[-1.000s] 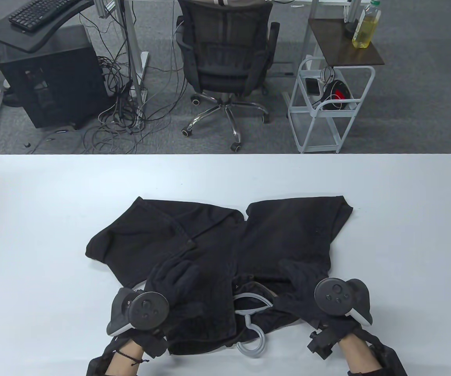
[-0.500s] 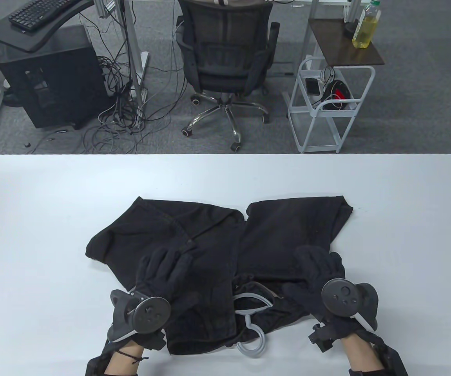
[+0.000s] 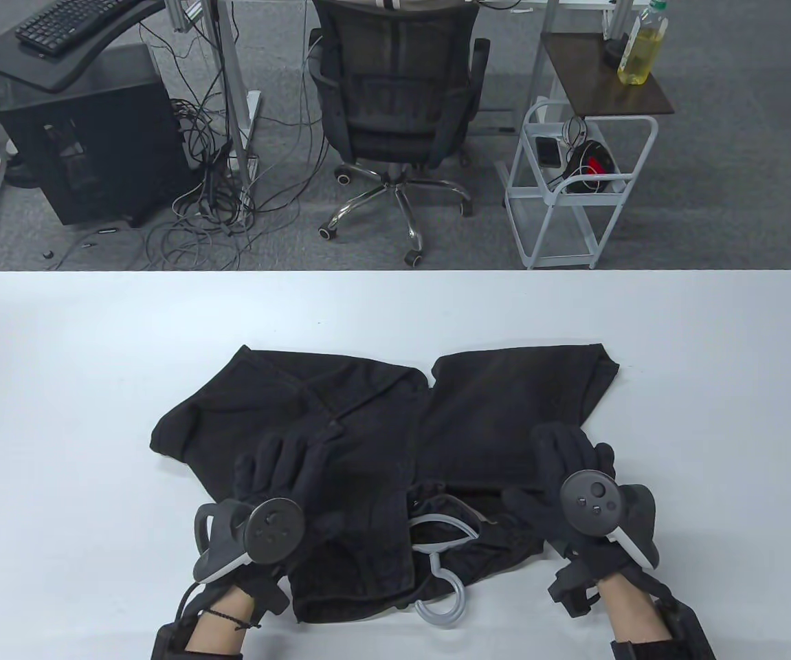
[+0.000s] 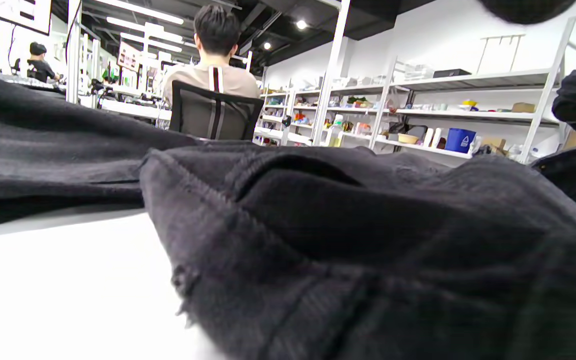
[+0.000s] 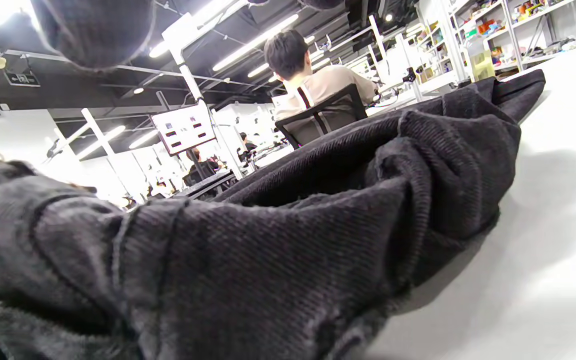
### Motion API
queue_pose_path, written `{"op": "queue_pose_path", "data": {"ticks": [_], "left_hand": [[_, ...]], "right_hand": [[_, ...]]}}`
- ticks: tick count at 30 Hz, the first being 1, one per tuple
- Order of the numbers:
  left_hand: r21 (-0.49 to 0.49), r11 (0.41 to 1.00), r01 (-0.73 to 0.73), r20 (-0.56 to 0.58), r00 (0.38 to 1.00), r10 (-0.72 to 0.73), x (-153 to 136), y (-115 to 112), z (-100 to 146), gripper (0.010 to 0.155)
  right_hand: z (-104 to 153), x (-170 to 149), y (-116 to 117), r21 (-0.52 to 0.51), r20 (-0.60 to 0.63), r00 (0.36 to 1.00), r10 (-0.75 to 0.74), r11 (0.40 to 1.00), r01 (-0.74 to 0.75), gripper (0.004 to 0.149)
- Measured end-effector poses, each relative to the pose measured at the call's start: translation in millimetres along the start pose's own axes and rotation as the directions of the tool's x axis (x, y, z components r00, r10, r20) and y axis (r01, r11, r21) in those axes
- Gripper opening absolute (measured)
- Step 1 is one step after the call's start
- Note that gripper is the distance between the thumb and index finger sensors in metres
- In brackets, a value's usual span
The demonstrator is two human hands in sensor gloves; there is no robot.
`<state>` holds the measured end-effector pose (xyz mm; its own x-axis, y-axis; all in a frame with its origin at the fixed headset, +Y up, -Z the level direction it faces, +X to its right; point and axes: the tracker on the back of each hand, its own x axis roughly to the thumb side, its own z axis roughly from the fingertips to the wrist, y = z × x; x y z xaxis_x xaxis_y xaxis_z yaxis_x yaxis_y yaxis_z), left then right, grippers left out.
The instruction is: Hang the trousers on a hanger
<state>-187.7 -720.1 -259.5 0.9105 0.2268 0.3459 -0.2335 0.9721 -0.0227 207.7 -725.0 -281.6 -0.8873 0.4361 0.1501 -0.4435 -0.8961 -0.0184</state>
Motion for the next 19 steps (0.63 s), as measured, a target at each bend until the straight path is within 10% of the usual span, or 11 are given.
{"op": "queue_pose_path", "data": {"ticks": [19], "left_hand": [[-0.037, 0.999, -0.036, -0.008, 0.999, 0.035, -2.3, -3.5, -1.4, 0.089]], "right_hand": [[0.6, -1.7, 0.4, 0.031, -0.008, 1.000, 0.000, 1.000, 0.000, 0.088]]}}
